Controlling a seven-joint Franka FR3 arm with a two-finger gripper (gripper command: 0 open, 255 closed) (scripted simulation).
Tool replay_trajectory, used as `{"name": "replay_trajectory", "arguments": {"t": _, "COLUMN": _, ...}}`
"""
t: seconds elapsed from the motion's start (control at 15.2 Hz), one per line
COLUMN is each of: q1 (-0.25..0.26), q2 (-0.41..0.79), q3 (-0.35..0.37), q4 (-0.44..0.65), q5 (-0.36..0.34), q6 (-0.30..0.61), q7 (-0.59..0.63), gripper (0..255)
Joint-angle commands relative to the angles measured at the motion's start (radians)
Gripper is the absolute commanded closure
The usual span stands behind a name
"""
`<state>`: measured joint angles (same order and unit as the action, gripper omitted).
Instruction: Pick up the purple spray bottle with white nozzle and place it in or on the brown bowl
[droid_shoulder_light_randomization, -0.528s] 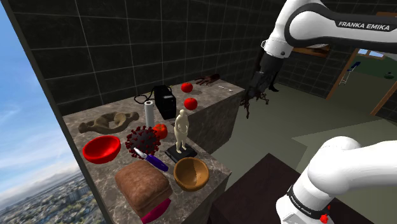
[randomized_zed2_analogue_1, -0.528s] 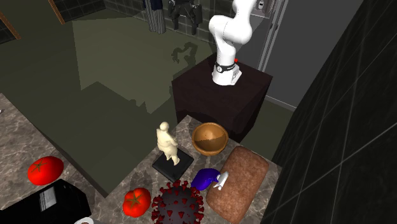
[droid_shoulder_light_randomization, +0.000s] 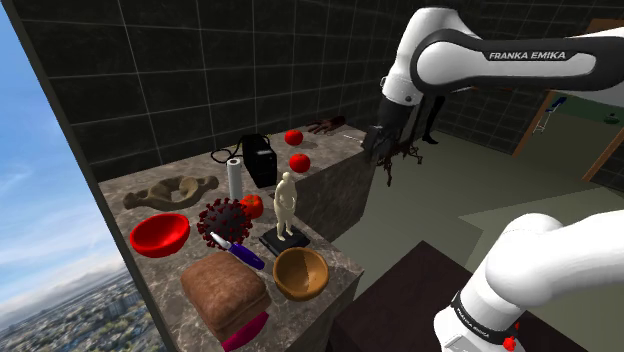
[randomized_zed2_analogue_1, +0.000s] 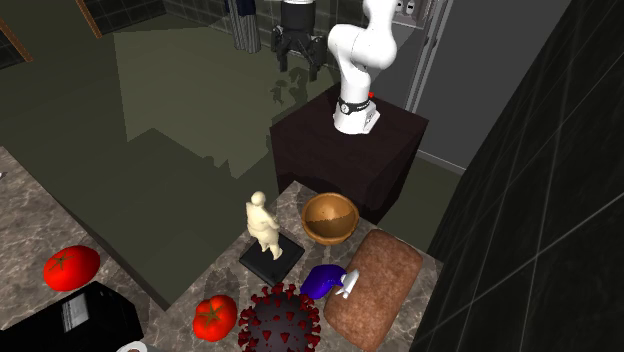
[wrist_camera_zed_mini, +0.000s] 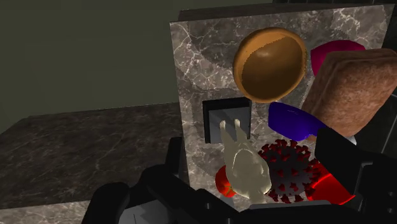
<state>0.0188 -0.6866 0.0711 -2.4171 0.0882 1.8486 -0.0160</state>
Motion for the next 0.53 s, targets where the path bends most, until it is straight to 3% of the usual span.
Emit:
{"name": "replay_trajectory", "arguments": {"t": 0.0, "q1": 0.009, "q2": 0.058, "q3": 0.030, "q4": 0.007, "q5": 0.011, "q6": 0.054, "q7": 0.029, "gripper": 0}}
{"name": "replay_trajectory", "arguments": {"t": 0.46, "q1": 0.036, "q2": 0.263, "q3": 0.144, "q4": 0.064, "q5": 0.024, "q6": 0.207, "q7": 0.147, "gripper": 0}}
